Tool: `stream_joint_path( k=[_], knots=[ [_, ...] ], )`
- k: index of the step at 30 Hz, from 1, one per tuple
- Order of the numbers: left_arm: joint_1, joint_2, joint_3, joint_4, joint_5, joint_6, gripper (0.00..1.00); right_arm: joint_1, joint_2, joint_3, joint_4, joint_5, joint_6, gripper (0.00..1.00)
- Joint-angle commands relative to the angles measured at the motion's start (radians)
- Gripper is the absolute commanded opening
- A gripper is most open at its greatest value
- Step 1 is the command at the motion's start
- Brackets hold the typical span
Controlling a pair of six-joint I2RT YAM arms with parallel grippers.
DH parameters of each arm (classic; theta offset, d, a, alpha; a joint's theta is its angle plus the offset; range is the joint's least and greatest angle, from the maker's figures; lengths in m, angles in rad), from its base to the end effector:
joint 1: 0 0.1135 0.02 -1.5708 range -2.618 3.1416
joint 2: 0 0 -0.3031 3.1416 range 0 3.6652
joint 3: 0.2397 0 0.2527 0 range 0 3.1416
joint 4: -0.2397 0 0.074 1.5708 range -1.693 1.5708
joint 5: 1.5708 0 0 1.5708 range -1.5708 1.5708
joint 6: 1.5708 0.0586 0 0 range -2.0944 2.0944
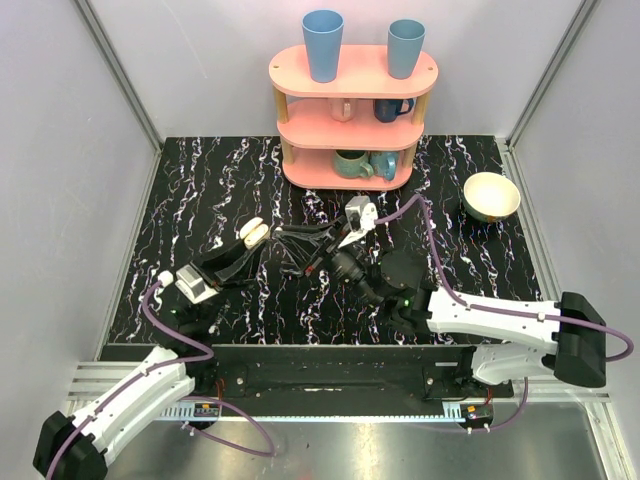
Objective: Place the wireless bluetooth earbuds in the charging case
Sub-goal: Insert the left earbud into the left side groove of the charging case.
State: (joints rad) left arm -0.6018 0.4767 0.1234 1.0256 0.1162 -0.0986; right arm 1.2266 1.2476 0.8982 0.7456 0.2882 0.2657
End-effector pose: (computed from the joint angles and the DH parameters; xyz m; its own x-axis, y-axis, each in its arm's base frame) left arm 0.0829 -0.0652 0.3063 0.4482 -0.4264 -0.7857 0.6845 0.7290 -0.0052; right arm 0.1152 0.2721 0.4235 -0.0881 0.5003 -0.8614 -0.8197 0.4550 0.3481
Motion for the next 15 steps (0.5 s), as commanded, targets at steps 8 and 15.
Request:
stream_joint_path(
  k=[8, 15],
  knots=[
    [-0.018, 0.057, -0.005, 0.162, 0.034, 0.004, 0.0, 0.017, 0.064, 0.062, 0.15, 0.029, -0.025, 0.16],
    [-0.021, 0.082, -0.001, 0.183, 0.027, 0.013, 0.0, 0.022, 0.099, 0.071, 0.173, 0.023, -0.022, 0.16]
  ],
)
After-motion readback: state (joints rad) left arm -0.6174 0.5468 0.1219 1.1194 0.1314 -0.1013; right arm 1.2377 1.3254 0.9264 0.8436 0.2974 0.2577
